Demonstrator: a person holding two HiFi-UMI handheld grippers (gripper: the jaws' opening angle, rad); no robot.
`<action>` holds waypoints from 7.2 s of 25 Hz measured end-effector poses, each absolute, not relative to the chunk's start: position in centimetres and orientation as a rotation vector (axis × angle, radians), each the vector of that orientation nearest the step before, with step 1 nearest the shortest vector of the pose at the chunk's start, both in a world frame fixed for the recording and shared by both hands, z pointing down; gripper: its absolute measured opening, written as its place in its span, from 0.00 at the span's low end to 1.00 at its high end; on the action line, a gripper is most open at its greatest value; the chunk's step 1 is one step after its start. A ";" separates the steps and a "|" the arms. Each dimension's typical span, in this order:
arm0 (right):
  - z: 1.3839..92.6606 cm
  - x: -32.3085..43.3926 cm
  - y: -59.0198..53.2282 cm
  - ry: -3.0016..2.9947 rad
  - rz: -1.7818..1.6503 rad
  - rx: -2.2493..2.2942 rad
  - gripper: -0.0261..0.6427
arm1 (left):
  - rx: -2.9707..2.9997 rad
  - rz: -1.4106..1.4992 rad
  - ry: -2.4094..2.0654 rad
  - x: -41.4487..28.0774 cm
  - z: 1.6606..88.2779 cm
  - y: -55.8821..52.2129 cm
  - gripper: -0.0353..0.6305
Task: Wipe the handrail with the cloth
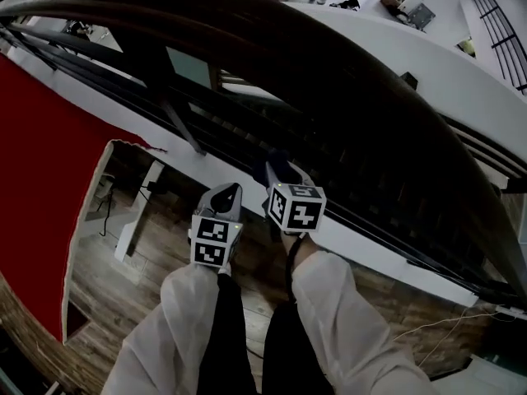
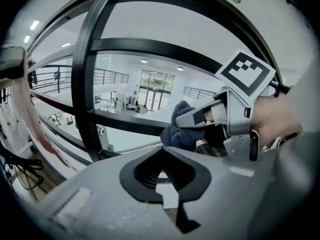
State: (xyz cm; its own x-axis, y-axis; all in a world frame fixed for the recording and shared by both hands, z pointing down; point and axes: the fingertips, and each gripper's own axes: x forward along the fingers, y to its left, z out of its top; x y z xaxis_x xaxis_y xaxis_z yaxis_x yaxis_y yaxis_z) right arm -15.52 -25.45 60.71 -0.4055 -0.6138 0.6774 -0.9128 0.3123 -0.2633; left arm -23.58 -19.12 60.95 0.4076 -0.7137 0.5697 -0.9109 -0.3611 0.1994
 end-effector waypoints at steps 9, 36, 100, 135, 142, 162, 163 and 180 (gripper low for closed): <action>60.9 -7.6 -22.4 -2.096 0.872 1.405 0.20 | 2.266 0.577 -1.269 -14.8 60.7 -19.1 0.05; 60.0 15.7 -14.1 -1.983 0.892 1.694 0.20 | 2.508 0.694 -0.885 10.2 59.8 -13.6 0.05; 58.6 73.2 6.1 -1.614 0.766 2.082 0.20 | 2.742 0.853 -0.229 53.3 59.5 3.4 0.05; 57.0 80.4 10.1 -1.123 0.582 2.149 0.19 | 2.706 0.672 -0.268 51.6 57.5 3.1 0.05; 56.4 69.5 6.1 -1.180 0.566 2.108 0.19 | 2.700 0.647 -0.343 42.1 56.7 0.5 0.05; 63.5 25.0 -3.9 -1.652 0.722 1.714 0.19 | 2.494 0.724 -0.825 6.5 60.3 -5.5 0.05; 63.8 22.9 -4.3 -1.668 0.744 1.696 0.19 | 2.482 0.726 -0.853 4.8 60.6 -6.0 0.05; 71.9 -13.6 -15.2 -1.936 0.781 1.344 0.19 | 2.211 0.593 -1.273 -27.1 67.7 -14.2 0.05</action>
State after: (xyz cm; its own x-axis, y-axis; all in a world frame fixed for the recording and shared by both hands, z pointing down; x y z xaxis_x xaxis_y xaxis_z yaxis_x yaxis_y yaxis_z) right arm -13.62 -15.15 71.93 -0.2661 -0.5630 0.7824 -0.9484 0.2982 -0.1080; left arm -27.14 -14.22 67.72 0.4634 -0.6530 0.5990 -0.8788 -0.4256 0.2159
